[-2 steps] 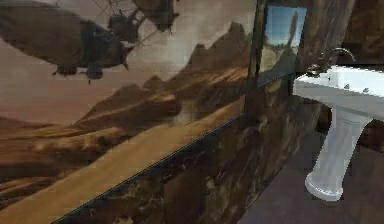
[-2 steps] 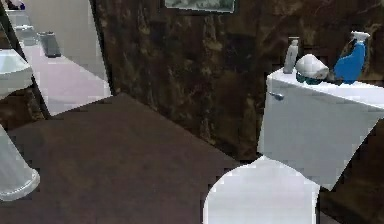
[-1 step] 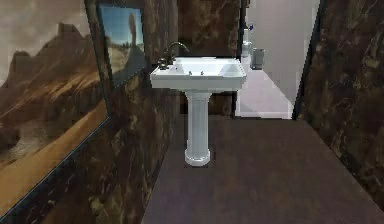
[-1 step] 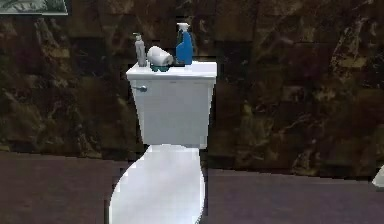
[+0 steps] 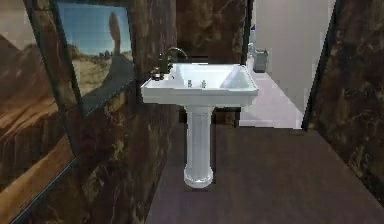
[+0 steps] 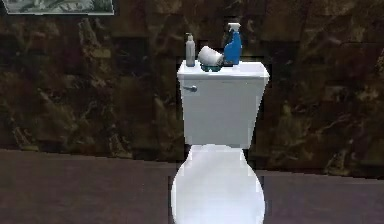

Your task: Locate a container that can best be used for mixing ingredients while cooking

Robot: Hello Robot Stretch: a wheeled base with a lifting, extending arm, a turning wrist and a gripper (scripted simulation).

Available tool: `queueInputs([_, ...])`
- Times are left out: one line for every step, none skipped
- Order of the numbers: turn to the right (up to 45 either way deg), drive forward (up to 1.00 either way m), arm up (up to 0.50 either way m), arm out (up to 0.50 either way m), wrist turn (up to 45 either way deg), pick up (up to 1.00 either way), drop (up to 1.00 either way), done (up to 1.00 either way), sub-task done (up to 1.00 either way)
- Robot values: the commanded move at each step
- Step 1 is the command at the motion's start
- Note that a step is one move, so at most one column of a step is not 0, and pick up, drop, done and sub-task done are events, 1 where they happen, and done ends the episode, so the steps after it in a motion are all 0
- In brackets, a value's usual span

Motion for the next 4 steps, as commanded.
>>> queueInputs([39.0,0.0,0.0,0.0,0.0,0.0,0.0,0.0,0.0])
queueInputs([0.0,1.0,0.0,0.0,0.0,0.0,0.0,0.0,0.0])
queueInputs([9.0,0.0,0.0,0.0,0.0,0.0,0.0,0.0,0.0])
queueInputs([0.0,0.3,0.0,0.0,0.0,0.0,0.0,0.0,0.0])
